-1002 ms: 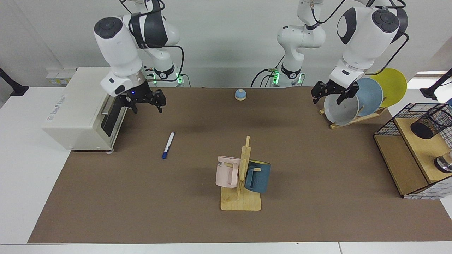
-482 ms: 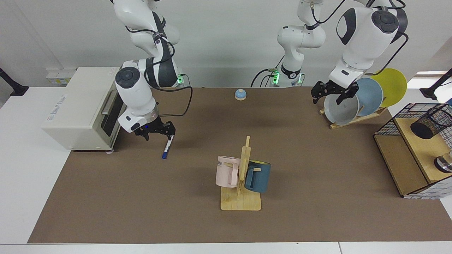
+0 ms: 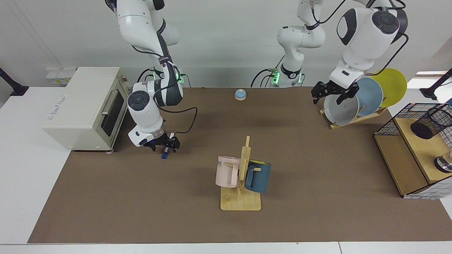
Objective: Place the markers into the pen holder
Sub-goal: 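Close the right gripper on the white marker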
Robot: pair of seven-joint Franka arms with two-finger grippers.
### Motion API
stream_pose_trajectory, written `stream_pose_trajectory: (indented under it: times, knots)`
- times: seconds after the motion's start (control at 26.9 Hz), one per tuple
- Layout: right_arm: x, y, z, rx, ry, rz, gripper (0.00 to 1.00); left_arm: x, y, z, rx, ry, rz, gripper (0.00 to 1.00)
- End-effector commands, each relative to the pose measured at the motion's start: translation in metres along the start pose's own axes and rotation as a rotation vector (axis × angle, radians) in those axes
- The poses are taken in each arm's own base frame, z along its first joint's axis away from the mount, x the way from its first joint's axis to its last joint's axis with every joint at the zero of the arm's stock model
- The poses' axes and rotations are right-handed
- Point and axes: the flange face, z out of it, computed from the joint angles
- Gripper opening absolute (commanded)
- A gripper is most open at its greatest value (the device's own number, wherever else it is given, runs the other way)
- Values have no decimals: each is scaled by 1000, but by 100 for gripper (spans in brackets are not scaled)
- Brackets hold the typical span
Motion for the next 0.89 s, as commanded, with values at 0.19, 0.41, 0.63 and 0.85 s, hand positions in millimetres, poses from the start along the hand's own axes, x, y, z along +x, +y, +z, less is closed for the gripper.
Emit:
stream_pose_trajectory:
  times: [0.19, 0.41, 0.63, 0.85]
  knots:
    - [-19, 7, 32, 6, 26, 25, 89, -8, -2, 1, -18, 15, -2, 100]
    - [-17, 13, 33, 7, 25, 52, 13, -8, -3, 1, -18, 12, -2, 100]
    - [-16, 13, 32, 7, 25, 52, 0, -9, -3, 1, -18, 14, -2, 100]
    - [-12, 11, 24, 10, 32, 45, 0, -9, -3, 1, -18, 14, -1, 100]
